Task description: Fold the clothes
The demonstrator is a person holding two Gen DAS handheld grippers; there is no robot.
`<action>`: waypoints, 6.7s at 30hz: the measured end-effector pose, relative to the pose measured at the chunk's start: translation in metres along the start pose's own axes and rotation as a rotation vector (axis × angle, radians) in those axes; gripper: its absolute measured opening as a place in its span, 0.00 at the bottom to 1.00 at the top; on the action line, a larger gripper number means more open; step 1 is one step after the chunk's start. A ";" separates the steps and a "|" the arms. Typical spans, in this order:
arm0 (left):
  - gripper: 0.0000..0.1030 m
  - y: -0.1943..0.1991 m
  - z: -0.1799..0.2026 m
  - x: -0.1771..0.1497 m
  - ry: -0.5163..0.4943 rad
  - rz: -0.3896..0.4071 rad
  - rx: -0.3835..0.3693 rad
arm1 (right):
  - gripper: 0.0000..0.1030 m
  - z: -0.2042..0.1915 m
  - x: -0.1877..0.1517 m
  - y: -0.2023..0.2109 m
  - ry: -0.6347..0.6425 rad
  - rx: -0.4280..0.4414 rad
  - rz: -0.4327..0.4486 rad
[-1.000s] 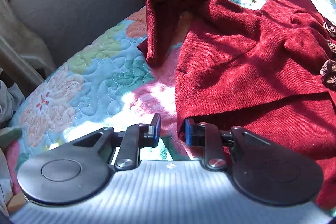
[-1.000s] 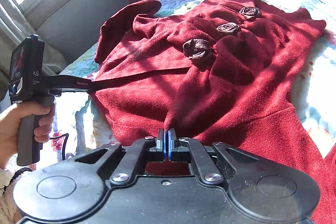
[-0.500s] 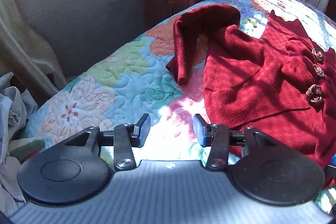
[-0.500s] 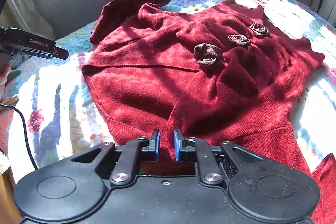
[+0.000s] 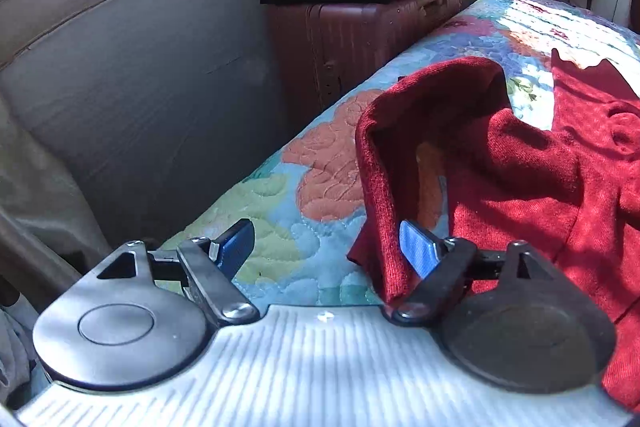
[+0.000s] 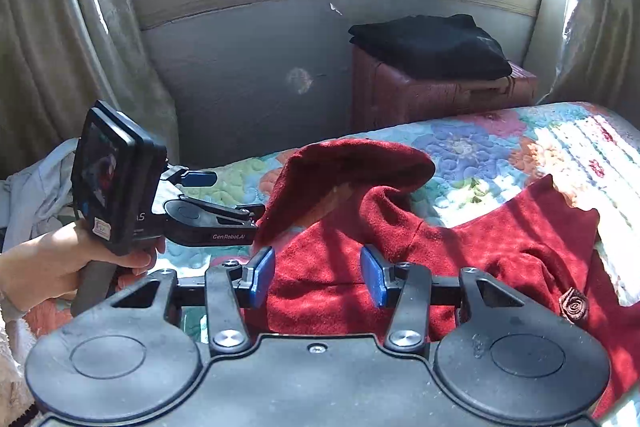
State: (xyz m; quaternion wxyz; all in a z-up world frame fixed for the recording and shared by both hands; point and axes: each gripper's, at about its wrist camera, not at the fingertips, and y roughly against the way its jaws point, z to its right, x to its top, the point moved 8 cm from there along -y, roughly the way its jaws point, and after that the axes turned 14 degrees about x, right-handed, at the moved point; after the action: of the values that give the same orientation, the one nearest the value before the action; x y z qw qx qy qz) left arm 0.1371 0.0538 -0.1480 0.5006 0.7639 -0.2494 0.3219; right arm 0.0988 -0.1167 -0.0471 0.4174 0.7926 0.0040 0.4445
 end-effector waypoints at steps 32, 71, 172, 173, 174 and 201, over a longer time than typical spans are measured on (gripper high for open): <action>0.05 0.120 -0.088 0.088 0.290 0.473 0.079 | 0.61 0.010 0.042 -0.072 0.318 -0.061 0.048; 0.65 -0.038 0.068 0.013 0.192 -0.111 -0.389 | 0.42 0.285 0.080 -0.082 -0.258 -0.336 -0.016; 0.44 0.261 0.164 -0.071 -0.248 -0.038 -0.806 | 0.72 0.042 -0.324 0.314 -0.764 -0.358 0.153; 0.44 0.260 0.174 -0.076 -0.258 -0.045 -0.806 | 0.72 0.046 -0.336 0.300 -0.754 -0.374 0.118; 0.42 0.259 0.186 -0.082 -0.273 -0.049 -0.804 | 0.72 0.051 -0.348 0.286 -0.737 -0.386 0.087; 0.51 0.300 0.305 -0.081 -0.340 0.001 -1.097 | 0.06 0.115 -0.227 0.223 -0.587 -0.223 0.370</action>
State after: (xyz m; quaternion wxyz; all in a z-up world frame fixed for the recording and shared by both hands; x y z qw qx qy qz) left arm -0.0543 -0.3362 -0.1157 0.7763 0.4334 -0.4574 0.0182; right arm -0.0386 -0.4230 -0.0874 0.3973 0.8232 -0.3082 0.2635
